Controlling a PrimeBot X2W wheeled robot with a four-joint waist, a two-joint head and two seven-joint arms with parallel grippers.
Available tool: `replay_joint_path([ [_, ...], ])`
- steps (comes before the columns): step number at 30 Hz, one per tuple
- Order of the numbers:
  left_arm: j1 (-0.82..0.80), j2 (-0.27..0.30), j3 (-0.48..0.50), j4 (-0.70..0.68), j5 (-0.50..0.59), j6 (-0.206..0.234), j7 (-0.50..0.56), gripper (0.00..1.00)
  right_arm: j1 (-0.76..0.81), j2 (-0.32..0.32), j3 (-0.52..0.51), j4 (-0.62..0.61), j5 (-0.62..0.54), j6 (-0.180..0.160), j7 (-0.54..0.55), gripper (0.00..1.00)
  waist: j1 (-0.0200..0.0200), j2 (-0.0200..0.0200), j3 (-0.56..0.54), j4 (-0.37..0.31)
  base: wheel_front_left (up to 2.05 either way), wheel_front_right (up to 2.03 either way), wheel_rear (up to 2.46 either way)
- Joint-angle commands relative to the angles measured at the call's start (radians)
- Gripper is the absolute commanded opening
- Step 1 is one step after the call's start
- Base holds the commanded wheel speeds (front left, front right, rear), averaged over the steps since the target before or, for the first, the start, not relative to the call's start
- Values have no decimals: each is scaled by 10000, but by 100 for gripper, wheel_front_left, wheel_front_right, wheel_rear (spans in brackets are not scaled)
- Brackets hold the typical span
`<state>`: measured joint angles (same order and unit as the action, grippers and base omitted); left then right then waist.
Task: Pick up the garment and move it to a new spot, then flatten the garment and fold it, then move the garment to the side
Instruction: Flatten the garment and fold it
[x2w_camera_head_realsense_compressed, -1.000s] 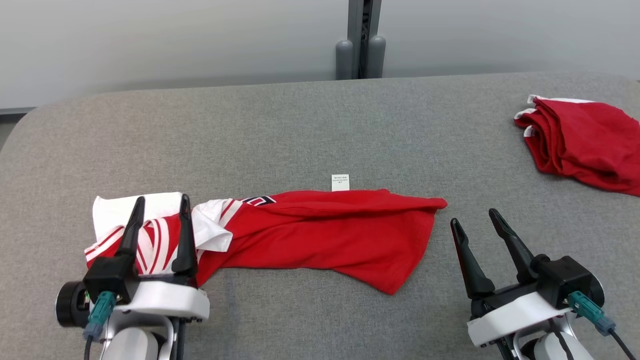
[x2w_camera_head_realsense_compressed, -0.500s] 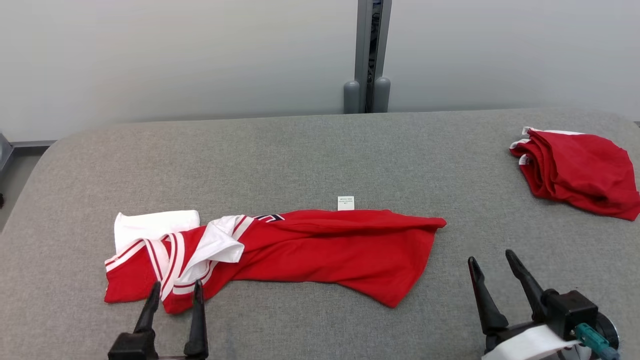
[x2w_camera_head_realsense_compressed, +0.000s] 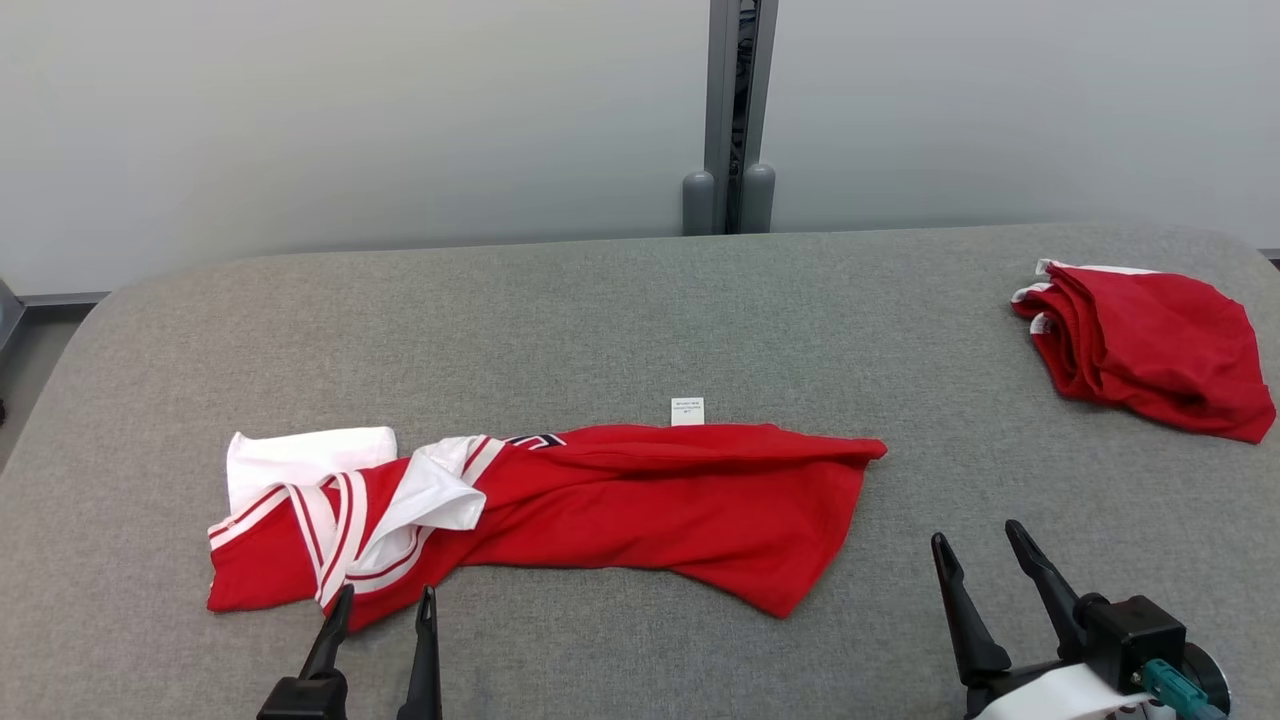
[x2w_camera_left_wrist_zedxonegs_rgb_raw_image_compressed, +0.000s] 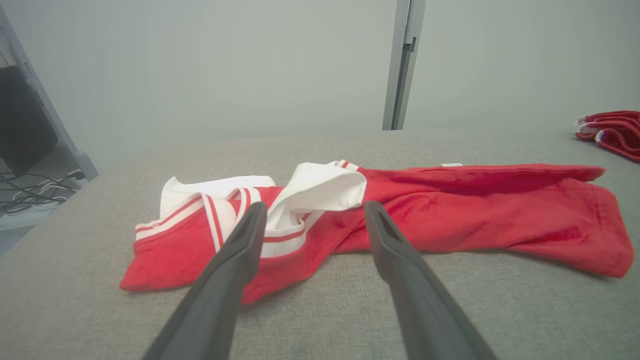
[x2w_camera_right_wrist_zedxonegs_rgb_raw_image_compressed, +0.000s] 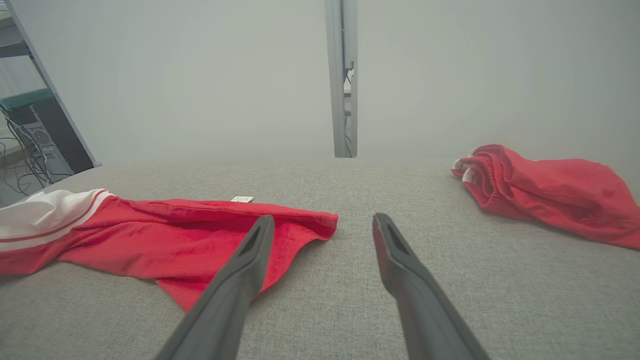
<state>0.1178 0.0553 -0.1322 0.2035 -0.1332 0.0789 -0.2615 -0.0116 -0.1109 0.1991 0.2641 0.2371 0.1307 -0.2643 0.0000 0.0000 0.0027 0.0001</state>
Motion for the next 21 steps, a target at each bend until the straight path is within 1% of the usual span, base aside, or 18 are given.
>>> replay_joint_path([
  [1, -119, 41, -21, 26, 69, -64, -39, 100, -82, -34, -17, -10, -5, 2, -7, 100, 0, 0, -11, -7, 0, 0, 0],
  [11, -350, 5, -254, 168, 219, -123, -39, 100, -106, -47, 80, -9, 33, 2, -7, 100, 0, 0, -25, -96, 0, 0, 0],
  [15, -663, 4, -496, 312, 496, -184, -37, 100, -98, -71, 91, -40, 54, 2, -7, 100, 0, 0, 9, -114, 0, 0, 0],
  [21, -1611, 170, -866, 1305, 1020, -192, 65, 100, -188, -119, 199, -47, 83, 2, -7, 100, 0, 0, 138, -170, 0, 0, 0],
])
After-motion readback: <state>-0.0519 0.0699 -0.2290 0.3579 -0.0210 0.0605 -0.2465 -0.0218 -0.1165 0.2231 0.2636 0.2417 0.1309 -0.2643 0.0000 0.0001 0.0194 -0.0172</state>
